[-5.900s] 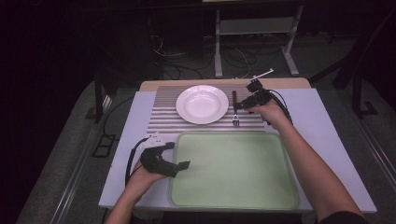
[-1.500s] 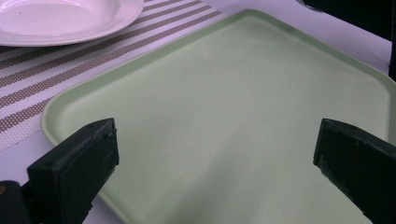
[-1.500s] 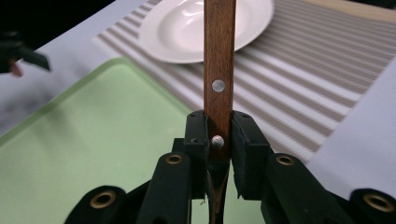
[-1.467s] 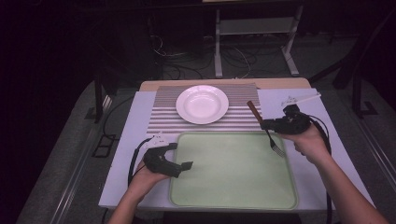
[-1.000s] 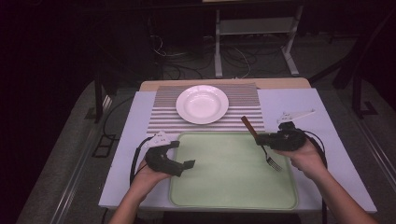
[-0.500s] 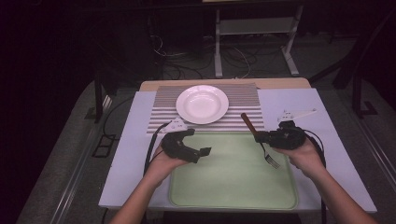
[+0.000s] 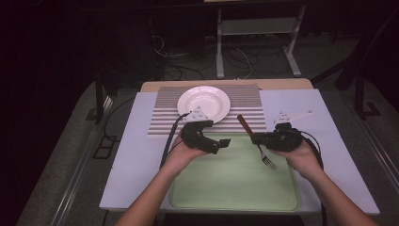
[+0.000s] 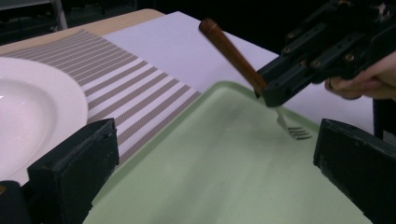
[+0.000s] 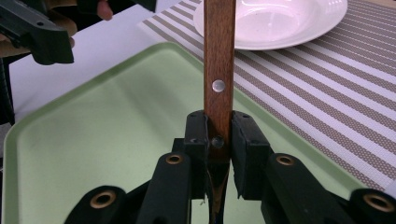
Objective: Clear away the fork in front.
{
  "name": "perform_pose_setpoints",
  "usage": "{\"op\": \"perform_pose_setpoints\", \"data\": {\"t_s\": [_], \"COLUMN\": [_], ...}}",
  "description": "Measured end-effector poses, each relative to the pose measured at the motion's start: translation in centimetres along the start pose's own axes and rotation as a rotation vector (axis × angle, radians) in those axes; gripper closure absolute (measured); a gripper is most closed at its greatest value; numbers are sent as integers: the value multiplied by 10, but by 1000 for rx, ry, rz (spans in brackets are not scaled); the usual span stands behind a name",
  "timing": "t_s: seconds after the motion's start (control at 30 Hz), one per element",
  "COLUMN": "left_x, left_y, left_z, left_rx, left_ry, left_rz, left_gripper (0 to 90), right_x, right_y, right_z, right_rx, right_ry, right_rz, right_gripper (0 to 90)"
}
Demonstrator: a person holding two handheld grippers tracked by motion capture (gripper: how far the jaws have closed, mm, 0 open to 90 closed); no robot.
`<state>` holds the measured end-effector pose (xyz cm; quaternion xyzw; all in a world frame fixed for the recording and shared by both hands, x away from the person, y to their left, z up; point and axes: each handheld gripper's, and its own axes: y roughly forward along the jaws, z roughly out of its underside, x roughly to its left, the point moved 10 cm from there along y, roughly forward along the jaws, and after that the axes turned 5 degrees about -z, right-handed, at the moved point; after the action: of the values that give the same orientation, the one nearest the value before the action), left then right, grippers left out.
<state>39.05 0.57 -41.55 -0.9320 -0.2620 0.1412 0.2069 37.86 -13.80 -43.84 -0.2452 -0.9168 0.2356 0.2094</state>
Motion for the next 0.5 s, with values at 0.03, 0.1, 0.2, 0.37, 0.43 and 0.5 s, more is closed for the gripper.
{"op": "perform_pose_setpoints", "data": {"t_s": [0.03,0.1,0.2,0.37,0.43,0.5], "left_x": [-2,-6,-10,-15,-16,-17], "left_y": [2,7,13,16,17,18], "left_z": [-2,-5,-7,-9,-10,-10], "left_rx": [0,-4,-17,-31,-35,-33], "left_ry": [0,5,0,-5,-19,-43], "left_rz": [5,17,30,44,45,66], "left_gripper": [0,16,37,139,154,221], "right_x": [0,2,6,12,15,19], "right_y": [0,1,3,8,10,13], "right_z": [0,-1,-2,-2,-3,-3], "right_rx": [0,-2,-6,-3,-3,-1], "right_ry": [0,-6,-13,-28,-37,-43], "right_rz": [0,-2,-6,-19,-24,-31], "right_gripper": [769,769,769,769,769,769]}}
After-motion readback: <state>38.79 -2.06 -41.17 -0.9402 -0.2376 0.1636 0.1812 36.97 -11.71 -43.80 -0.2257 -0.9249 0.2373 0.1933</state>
